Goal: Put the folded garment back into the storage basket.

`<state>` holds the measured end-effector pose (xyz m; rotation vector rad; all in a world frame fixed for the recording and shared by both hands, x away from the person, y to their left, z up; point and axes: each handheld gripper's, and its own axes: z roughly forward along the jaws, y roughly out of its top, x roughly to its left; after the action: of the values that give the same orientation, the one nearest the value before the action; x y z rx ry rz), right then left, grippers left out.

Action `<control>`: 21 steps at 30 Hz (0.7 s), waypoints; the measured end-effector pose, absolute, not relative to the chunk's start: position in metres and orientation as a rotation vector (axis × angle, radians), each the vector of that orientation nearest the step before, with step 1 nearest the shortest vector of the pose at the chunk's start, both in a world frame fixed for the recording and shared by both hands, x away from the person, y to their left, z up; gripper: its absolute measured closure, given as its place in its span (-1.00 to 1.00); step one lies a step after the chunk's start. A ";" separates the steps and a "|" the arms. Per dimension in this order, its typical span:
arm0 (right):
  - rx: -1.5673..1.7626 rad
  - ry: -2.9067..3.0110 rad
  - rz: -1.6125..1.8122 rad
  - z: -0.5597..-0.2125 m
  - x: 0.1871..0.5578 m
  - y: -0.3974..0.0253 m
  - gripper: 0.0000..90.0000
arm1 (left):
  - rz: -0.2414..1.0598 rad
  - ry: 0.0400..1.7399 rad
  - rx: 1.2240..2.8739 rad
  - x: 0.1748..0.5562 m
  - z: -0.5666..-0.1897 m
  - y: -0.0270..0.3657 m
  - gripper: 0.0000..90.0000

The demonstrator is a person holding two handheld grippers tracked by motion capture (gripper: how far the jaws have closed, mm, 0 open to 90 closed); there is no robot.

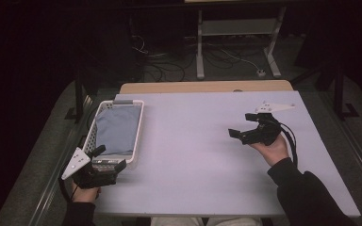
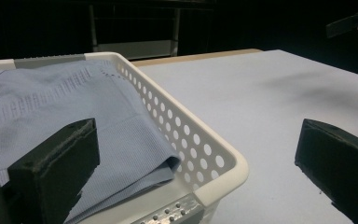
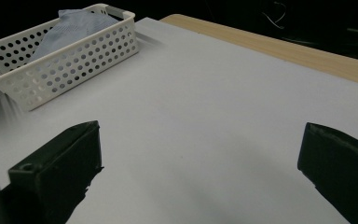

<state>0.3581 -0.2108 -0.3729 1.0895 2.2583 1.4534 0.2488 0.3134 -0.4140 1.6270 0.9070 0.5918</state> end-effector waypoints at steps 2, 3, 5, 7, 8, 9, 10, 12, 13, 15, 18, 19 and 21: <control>1.100 2.254 1.453 -0.374 0.356 -0.214 -1.00 | 0.593 0.907 1.628 0.249 -0.414 0.313 -1.00; 1.099 2.255 1.449 -0.375 0.356 -0.216 -1.00 | 0.593 0.908 1.627 0.248 -0.414 0.313 -1.00; 1.107 2.256 1.441 -0.376 0.353 -0.222 -1.00 | 0.593 0.908 1.627 0.248 -0.414 0.313 -1.00; 1.109 2.254 1.439 -0.377 0.352 -0.223 -1.00 | 0.593 0.908 1.629 0.248 -0.414 0.313 -1.00; 1.112 2.255 1.438 -0.378 0.350 -0.225 -1.00 | 0.594 0.908 1.629 0.248 -0.414 0.313 -1.00; 1.114 2.254 1.435 -0.379 0.349 -0.227 -1.00 | 0.594 0.907 1.628 0.248 -0.414 0.313 -1.00; 1.116 2.252 1.433 -0.380 0.348 -0.228 -1.00 | 0.594 0.907 1.627 0.248 -0.414 0.313 -1.00; 1.132 2.247 1.421 -0.383 0.344 -0.234 -1.00 | 0.594 0.908 1.627 0.248 -0.414 0.313 -1.00; 1.132 2.247 1.421 -0.383 0.344 -0.234 -1.00 | 0.593 0.907 1.627 0.248 -0.414 0.313 -1.00; 1.134 2.234 1.426 -0.385 0.341 -0.238 -1.00 | 0.593 0.907 1.628 0.248 -0.414 0.313 -1.00; 1.145 2.228 1.421 -0.388 0.335 -0.245 -1.00 | 0.592 0.907 1.628 0.248 -0.414 0.313 -1.00; 1.152 2.236 1.414 -0.389 0.334 -0.247 -1.00 | 0.592 0.907 1.628 0.248 -0.414 0.313 -1.00; 1.151 2.225 1.421 -0.391 0.332 -0.249 -1.00 | 0.592 0.907 1.628 0.248 -0.414 0.313 -1.00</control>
<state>0.3321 -0.2487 -0.3905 1.1512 2.2248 1.4207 0.2481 0.3127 -0.4140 1.6285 0.9069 0.5920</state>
